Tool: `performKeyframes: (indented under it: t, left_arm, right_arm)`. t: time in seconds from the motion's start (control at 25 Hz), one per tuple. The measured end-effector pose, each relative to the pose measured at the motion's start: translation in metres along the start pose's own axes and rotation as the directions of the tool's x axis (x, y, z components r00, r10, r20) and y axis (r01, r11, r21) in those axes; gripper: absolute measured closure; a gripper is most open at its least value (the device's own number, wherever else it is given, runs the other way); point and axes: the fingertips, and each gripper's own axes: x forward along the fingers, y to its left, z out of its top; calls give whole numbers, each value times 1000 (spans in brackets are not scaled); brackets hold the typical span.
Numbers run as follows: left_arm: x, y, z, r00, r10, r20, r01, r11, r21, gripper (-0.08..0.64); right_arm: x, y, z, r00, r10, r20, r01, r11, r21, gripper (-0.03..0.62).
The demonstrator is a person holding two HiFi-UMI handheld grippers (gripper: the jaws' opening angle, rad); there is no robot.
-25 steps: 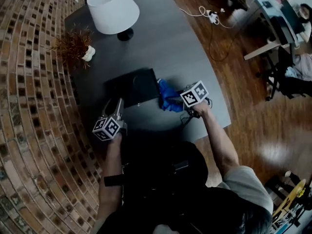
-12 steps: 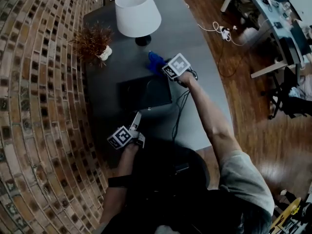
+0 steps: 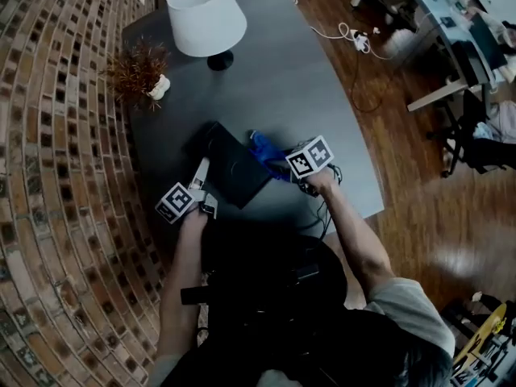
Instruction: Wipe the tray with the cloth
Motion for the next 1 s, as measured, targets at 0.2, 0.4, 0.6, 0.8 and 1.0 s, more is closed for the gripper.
performKeyframes:
  t: [0.2,0.4,0.6,0.8,1.0]
  left_arm:
    - [41,-27,1,990,-38,-137,63,982,179,249]
    - [-12,-63,-6,980,-133,-150,164,962,218,315]
    - [-70,-122,-79,901,-323,-290,367,924,109,362]
    - [-72,-111,-123,895,-312,-319,341,939,38,374]
    - [-63,-86,-106,938,-254,-235,272,961,48,397]
  right_arm:
    - [2,23,-43,995,22,101,-36,990,134,443]
    - [-22,-8,26,957,-54,287,0,983,185,443]
    - [-1,-40,122,918,-101,383,23,979,202,443]
    - [26,-42,118,956,-61,287,8,983,183,443]
    - [13,-3,49,982,48,185,-72,989,127,443]
